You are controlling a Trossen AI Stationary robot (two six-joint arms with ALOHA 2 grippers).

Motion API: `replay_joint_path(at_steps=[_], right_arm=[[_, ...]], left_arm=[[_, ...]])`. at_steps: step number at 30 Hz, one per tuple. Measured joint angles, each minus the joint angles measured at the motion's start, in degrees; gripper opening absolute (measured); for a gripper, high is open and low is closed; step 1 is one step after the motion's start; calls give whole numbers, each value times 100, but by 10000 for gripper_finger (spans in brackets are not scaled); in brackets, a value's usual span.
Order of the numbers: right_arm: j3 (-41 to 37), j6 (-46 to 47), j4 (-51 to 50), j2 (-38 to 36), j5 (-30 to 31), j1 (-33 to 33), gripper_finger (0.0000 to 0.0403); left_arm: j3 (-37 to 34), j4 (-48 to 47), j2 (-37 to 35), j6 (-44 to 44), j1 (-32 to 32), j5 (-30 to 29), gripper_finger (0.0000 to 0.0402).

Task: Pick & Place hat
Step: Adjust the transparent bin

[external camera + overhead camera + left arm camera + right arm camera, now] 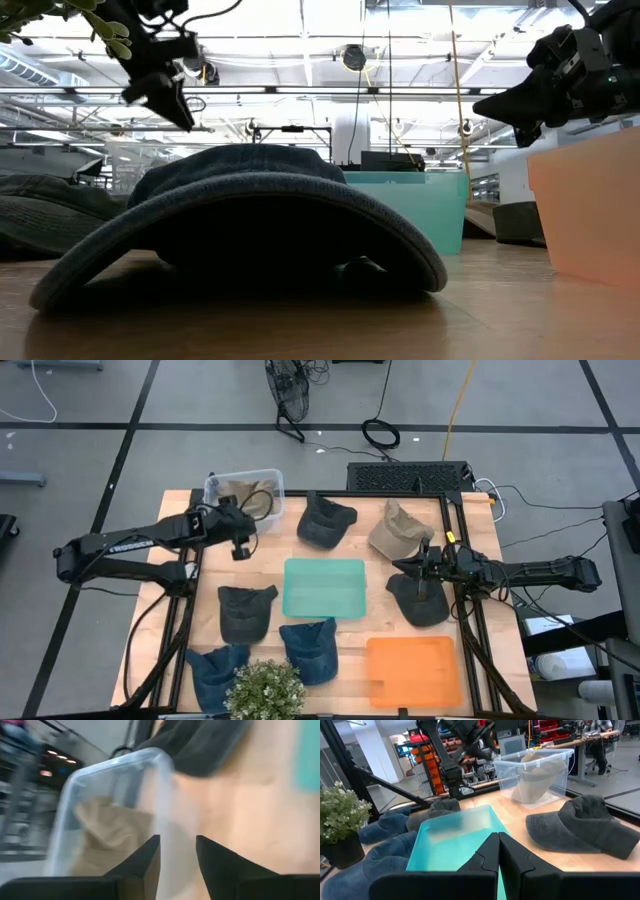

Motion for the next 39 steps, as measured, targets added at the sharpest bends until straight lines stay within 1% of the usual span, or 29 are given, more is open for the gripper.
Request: replay_joint_path(at_steps=[2,4,6,9,11,19,25,27,33,35,39], right_arm=[[0,0,48,0,0,0,0],[0,0,145,2,0,0,0],[0,0,258,0,0,0,0],[0,2,342,0,-18,0,0],[0,0,329,0,-17,0,0],[0,-47,286,0,-20,0,0],[0,-146,136,0,-20,0,0],[0,-149,98,2,-20,0,0],[0,-149,-15,2,-20,0,0],[0,-149,-15,0,-22,0,0],[1,-149,-18,1,-22,0,0]], left_arm=[[6,-50,-24,-580,-128,335,152],[-51,-187,103,-791,-180,394,157],[-139,-519,329,-816,-192,124,158],[-173,-978,673,-823,-145,-632,159],[-179,-1141,882,-862,-78,-986,159],[-179,-1082,1242,-460,283,-1066,159],[-179,-1059,1244,-338,846,-1548,159],[-179,-1051,1242,-338,1069,-1628,159],[-179,-1038,1242,-384,1537,-1604,159],[-179,-1043,1242,-414,1595,-1354,159],[-179,-1069,1242,-720,1605,-596,159]])
